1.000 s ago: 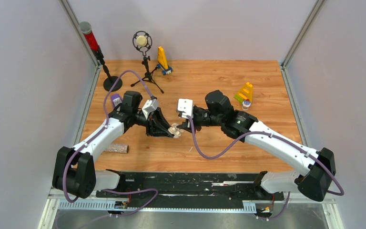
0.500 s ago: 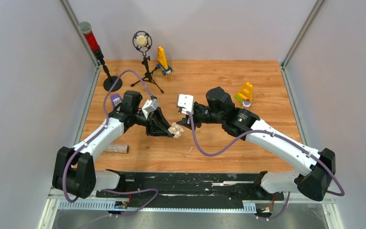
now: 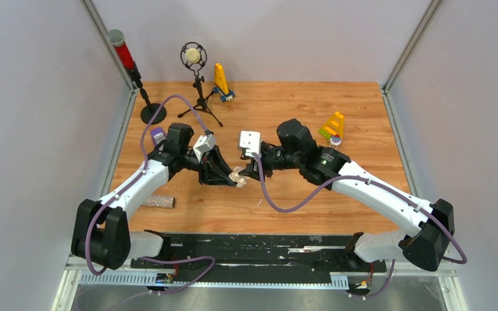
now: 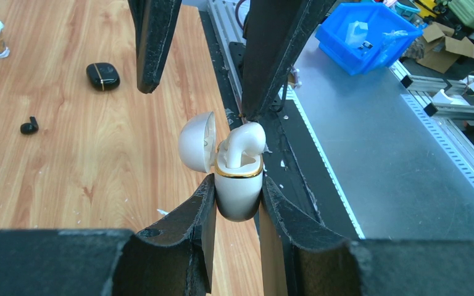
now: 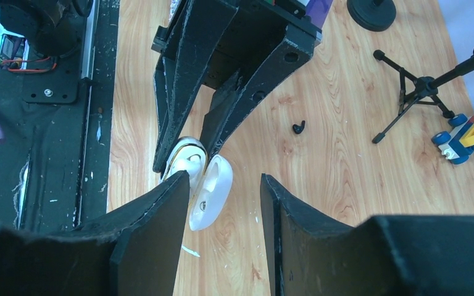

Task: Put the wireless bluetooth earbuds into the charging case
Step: Adjust the earbud with the charging case, then close the charging case, then place the charging case at the center of the board.

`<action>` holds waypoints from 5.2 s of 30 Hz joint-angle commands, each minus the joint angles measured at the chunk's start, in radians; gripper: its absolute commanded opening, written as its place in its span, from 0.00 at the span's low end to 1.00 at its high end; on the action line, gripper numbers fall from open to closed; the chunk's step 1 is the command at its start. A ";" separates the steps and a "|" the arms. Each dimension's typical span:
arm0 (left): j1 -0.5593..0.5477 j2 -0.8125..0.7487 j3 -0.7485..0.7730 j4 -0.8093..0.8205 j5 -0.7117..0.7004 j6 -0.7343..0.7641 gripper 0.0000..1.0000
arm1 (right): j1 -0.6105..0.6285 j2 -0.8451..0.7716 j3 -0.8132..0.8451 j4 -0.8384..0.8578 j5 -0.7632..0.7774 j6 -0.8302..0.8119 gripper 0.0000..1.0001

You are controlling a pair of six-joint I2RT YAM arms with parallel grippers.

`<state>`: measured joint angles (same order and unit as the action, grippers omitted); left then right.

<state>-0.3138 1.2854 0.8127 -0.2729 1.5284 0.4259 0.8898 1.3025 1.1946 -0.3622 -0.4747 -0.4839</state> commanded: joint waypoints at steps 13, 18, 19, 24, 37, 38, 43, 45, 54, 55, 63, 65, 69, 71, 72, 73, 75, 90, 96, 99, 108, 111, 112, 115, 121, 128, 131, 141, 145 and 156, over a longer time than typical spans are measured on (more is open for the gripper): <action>-0.004 0.002 0.048 -0.009 0.033 0.025 0.15 | 0.035 0.053 0.039 0.003 0.023 0.017 0.48; -0.003 0.001 0.046 -0.011 0.033 0.029 0.15 | 0.037 0.028 0.022 0.002 0.037 0.009 0.48; -0.003 0.002 0.046 -0.010 0.033 0.030 0.15 | 0.037 0.022 0.029 0.002 0.039 0.011 0.48; -0.004 0.003 0.049 -0.013 0.033 0.030 0.15 | 0.032 0.007 0.104 -0.027 0.070 0.028 0.49; -0.004 0.000 0.048 -0.022 0.038 0.040 0.15 | 0.009 0.026 0.089 -0.015 0.131 0.002 0.49; -0.004 -0.001 0.048 -0.023 0.038 0.041 0.15 | 0.009 0.028 0.083 -0.014 0.126 0.001 0.49; -0.004 -0.004 0.048 -0.033 0.044 0.050 0.15 | 0.009 0.045 0.065 -0.008 0.113 0.003 0.49; -0.004 -0.006 0.049 -0.039 0.047 0.055 0.15 | 0.010 0.047 0.061 -0.006 0.116 0.000 0.49; -0.004 -0.011 0.048 -0.050 0.045 0.068 0.15 | 0.009 0.060 0.049 -0.004 0.093 0.006 0.49; -0.004 -0.011 0.048 -0.051 0.044 0.068 0.15 | 0.010 0.060 0.048 -0.003 0.091 0.004 0.49; -0.004 -0.006 0.051 -0.050 0.039 0.068 0.16 | 0.019 0.027 0.029 -0.012 0.066 -0.007 0.49; -0.004 -0.003 0.052 -0.051 0.039 0.068 0.16 | 0.023 0.029 0.028 -0.014 0.075 -0.010 0.49; -0.004 -0.005 0.051 -0.052 0.038 0.068 0.16 | 0.025 0.028 0.041 -0.012 0.117 -0.023 0.49; -0.003 -0.005 0.051 -0.052 0.035 0.067 0.16 | 0.022 0.017 0.057 -0.013 0.156 -0.033 0.50; -0.003 -0.004 0.051 -0.052 0.033 0.068 0.16 | 0.018 0.009 0.071 -0.022 0.162 -0.038 0.50; -0.004 -0.003 0.051 -0.051 0.031 0.068 0.16 | 0.012 0.001 0.087 -0.036 0.162 -0.039 0.51; -0.004 -0.002 0.051 -0.051 0.030 0.069 0.16 | -0.006 -0.022 0.118 -0.057 0.157 -0.031 0.51; -0.004 -0.004 0.048 -0.050 0.024 0.082 0.16 | -0.129 -0.007 -0.038 0.050 0.051 0.053 0.54; -0.004 -0.002 0.042 -0.025 0.002 0.065 0.16 | -0.110 -0.019 -0.061 0.045 -0.065 0.051 0.54; -0.004 0.003 0.037 0.000 -0.007 0.044 0.16 | -0.103 -0.056 -0.067 0.040 -0.120 0.054 0.54; -0.004 0.032 0.023 0.122 -0.061 -0.066 0.16 | -0.109 -0.118 -0.036 -0.035 -0.268 0.060 0.54; -0.005 0.056 0.003 0.341 -0.123 -0.291 0.15 | -0.127 -0.119 -0.010 -0.034 -0.071 0.061 0.55; -0.005 0.084 -0.020 0.433 -0.196 -0.377 0.15 | -0.146 -0.119 -0.008 -0.026 -0.005 0.066 0.57; -0.004 0.180 -0.052 0.817 -0.322 -0.749 0.16 | -0.252 -0.113 -0.009 0.019 0.110 0.115 0.62; 0.001 0.502 0.085 1.068 -0.544 -1.200 0.19 | -0.415 -0.064 -0.032 0.078 0.198 0.218 0.65; -0.002 0.723 0.187 1.134 -0.812 -1.278 0.17 | -0.528 -0.077 -0.111 0.144 0.194 0.223 0.65; -0.001 0.780 0.267 1.008 -0.873 -1.239 0.16 | -0.558 -0.090 -0.133 0.160 0.176 0.221 0.65; -0.022 0.863 0.410 0.566 -1.090 -1.020 0.31 | -0.566 -0.088 -0.161 0.180 0.166 0.206 0.66; -0.024 0.865 0.412 0.546 -1.102 -1.015 0.43 | -0.571 -0.084 -0.158 0.161 0.222 0.142 0.68; -0.024 0.753 0.364 0.528 -1.114 -0.974 1.00 | -0.736 0.040 -0.129 -0.122 0.260 -0.001 0.84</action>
<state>-0.3408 2.0998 1.2213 0.3664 0.4759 -0.6029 0.2085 1.2602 1.0340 -0.3309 -0.2485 -0.4019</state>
